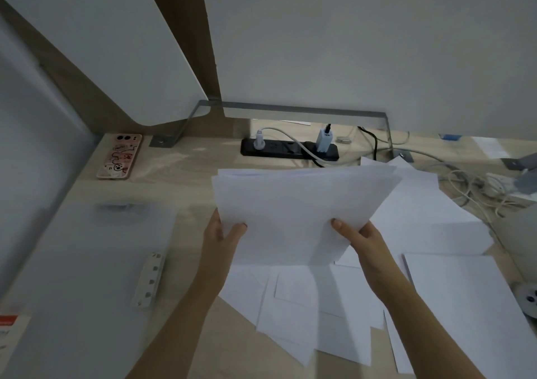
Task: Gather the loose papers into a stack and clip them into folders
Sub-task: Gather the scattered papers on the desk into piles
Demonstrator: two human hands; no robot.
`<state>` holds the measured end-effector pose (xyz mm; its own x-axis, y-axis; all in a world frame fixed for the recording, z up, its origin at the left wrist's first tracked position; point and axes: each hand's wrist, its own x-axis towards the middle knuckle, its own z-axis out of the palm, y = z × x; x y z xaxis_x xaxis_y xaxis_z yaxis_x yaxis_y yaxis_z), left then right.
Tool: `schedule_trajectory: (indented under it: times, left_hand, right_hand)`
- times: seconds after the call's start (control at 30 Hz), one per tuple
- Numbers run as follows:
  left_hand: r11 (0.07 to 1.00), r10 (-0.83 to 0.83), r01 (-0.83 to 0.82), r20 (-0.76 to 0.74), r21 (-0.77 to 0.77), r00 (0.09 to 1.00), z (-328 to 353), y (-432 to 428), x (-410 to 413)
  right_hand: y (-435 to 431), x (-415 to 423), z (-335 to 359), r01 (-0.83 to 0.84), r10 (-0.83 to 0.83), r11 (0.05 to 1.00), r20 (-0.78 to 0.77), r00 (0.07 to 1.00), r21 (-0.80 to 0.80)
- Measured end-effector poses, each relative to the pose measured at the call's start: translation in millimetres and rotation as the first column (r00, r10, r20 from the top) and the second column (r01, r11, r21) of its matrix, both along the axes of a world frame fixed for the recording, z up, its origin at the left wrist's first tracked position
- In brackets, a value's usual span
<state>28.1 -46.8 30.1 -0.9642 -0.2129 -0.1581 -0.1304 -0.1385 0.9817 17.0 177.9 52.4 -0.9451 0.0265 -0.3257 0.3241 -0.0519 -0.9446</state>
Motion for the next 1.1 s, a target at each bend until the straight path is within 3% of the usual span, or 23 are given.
schedule_trajectory:
  times: [0.27,0.47,0.67,0.8,0.93,1.1]
  left_hand:
    - [1.000,-0.018,0.018,0.002,-0.019,1.000,-10,6,7]
    - [0.998,-0.037,0.041,0.103,-0.045,0.994,-24,23,25]
    - [0.998,0.030,-0.026,0.053,-0.065,0.998,-20,18,31]
    - [0.997,0.006,0.001,0.084,-0.082,0.996,-24,26,38]
    - [0.996,0.065,-0.062,0.050,-0.069,0.997,-18,31,42]
    - [0.997,-0.026,0.031,0.069,-0.068,0.997,-13,60,39]
  right_hand:
    - [-3,17,-9,0.090,-0.090,0.996,-0.022,0.996,0.003]
    - [-4,30,-25,0.086,-0.086,0.996,0.063,0.994,0.004]
    - [3,41,-24,0.234,-0.234,0.972,-0.010,0.972,0.006]
    - [-1,50,-30,0.183,-0.183,0.983,0.060,0.981,0.019]
    - [7,51,-23,0.192,-0.192,0.981,0.031,0.981,0.006]
    - [42,60,-18,0.218,-0.219,0.975,0.040,0.975,0.042]
